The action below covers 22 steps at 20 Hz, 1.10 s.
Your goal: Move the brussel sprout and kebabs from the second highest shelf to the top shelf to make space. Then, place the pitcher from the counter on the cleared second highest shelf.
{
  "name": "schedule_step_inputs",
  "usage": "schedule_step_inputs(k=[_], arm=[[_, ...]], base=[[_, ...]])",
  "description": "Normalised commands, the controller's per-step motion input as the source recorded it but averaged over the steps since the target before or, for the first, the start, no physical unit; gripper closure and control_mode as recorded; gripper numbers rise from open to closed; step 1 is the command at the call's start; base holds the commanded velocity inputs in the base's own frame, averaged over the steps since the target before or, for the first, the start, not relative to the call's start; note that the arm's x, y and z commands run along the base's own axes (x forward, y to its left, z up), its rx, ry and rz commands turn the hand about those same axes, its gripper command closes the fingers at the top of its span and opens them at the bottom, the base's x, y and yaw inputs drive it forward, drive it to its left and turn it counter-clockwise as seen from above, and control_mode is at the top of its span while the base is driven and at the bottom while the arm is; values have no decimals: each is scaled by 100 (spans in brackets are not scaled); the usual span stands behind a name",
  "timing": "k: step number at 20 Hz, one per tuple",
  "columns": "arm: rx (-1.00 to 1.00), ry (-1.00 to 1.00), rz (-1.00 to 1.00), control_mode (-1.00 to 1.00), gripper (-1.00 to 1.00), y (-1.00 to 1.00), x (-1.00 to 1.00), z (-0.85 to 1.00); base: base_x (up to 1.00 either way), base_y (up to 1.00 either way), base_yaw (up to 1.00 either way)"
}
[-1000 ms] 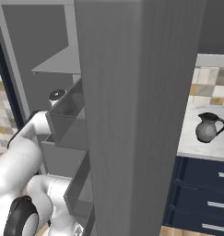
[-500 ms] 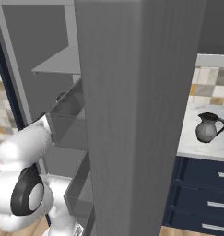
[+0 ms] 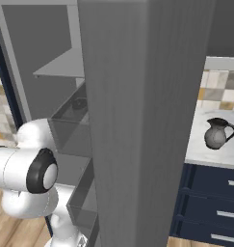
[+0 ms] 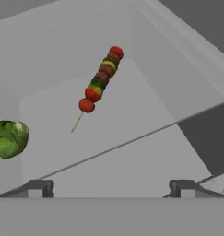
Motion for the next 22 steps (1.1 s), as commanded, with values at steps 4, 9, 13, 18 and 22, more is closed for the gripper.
schedule_step_inputs(k=[4,9,13,18,22], arm=[[3,0,0,-100,-100,-1,49,-14],[2,0,0,-100,-100,0,45,-15],[2,0,0,-100,-100,0,42,-22],[2,0,0,-100,-100,0,42,-31],[2,0,0,-100,-100,0,43,-30]], base=[[0,0,0],[0,0,0],[0,0,0],[0,0,0],[0,0,0]])
